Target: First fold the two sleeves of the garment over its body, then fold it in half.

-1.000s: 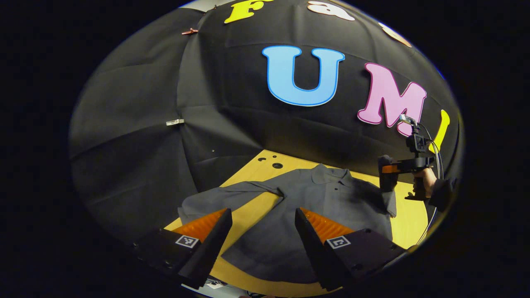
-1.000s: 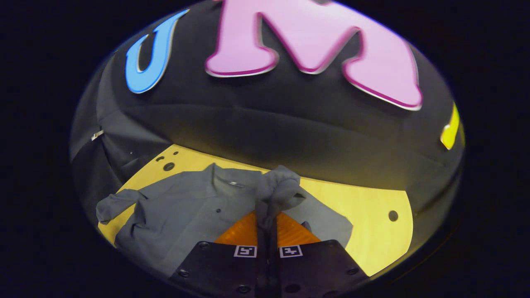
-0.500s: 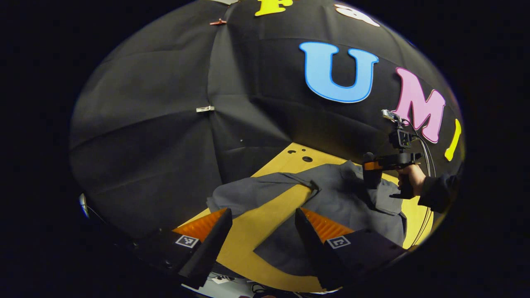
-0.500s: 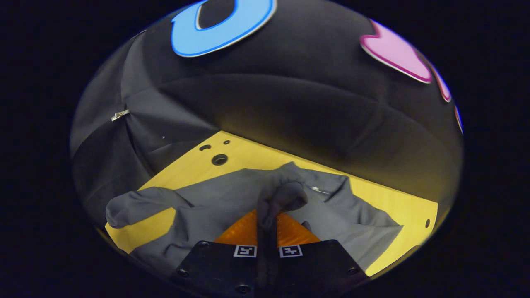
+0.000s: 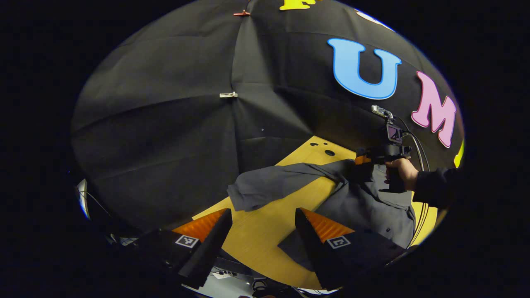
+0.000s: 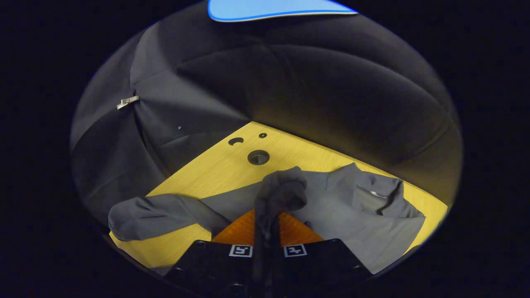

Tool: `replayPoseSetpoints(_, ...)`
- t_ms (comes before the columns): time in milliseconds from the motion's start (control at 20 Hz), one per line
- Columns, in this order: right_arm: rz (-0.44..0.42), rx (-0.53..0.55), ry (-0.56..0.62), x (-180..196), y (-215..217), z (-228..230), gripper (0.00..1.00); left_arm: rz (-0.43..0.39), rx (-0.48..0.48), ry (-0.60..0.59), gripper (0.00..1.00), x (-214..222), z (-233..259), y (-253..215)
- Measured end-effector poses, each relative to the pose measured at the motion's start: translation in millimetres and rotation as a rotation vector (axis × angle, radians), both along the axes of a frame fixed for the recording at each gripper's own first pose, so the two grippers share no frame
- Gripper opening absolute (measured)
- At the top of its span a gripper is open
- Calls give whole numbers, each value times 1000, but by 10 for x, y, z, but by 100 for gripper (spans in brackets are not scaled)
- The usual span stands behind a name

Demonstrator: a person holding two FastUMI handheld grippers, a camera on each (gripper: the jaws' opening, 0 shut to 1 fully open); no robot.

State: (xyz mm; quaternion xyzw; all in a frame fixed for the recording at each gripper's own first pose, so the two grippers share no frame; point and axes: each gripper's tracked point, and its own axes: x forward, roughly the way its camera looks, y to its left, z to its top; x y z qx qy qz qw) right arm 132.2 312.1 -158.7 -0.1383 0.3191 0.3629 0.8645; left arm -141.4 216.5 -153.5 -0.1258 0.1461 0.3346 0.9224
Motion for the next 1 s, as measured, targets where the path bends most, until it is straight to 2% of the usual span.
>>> replayPoseSetpoints(50, 13, -9, 10, -52, 48, -51, 17, 12, -8, 1, 96, -36, -18, 61)
replayPoseSetpoints(100, 22, -22, 10, -98, 67, -89, 15, 18, -15, -5, 96, -27, -45, 115)
replayPoseSetpoints(150, 34, -26, 10, -133, 82, -86, 31, 14, -20, -16, 100, 4, -46, 173)
replayPoseSetpoints(250, 57, -10, 17, -275, 122, 0, 63, -3, -41, -24, 96, 116, -97, 284)
replayPoseSetpoints(400, 77, 12, -15, -412, -3, 282, 92, 15, -86, -14, 96, 288, -237, 591)
replayPoseSetpoints(450, 74, 1, -50, -408, -116, 360, 100, 22, -89, -17, 92, 359, -285, 689)
replayPoseSetpoints(550, 63, -8, -89, -452, -353, 548, 99, 31, -83, -8, 96, 495, -338, 883)
replayPoseSetpoints(600, 50, 0, -97, -489, -458, 648, 99, 33, -82, 1, 92, 568, -378, 960)
replayPoseSetpoints(700, 2, 12, -126, -524, -760, 870, 99, 29, -92, 12, 96, 709, -447, 1073)
replayPoseSetpoints(1000, -118, 28, -186, -801, -1717, 1374, 99, 33, -133, 81, 96, 1067, -786, 1303)
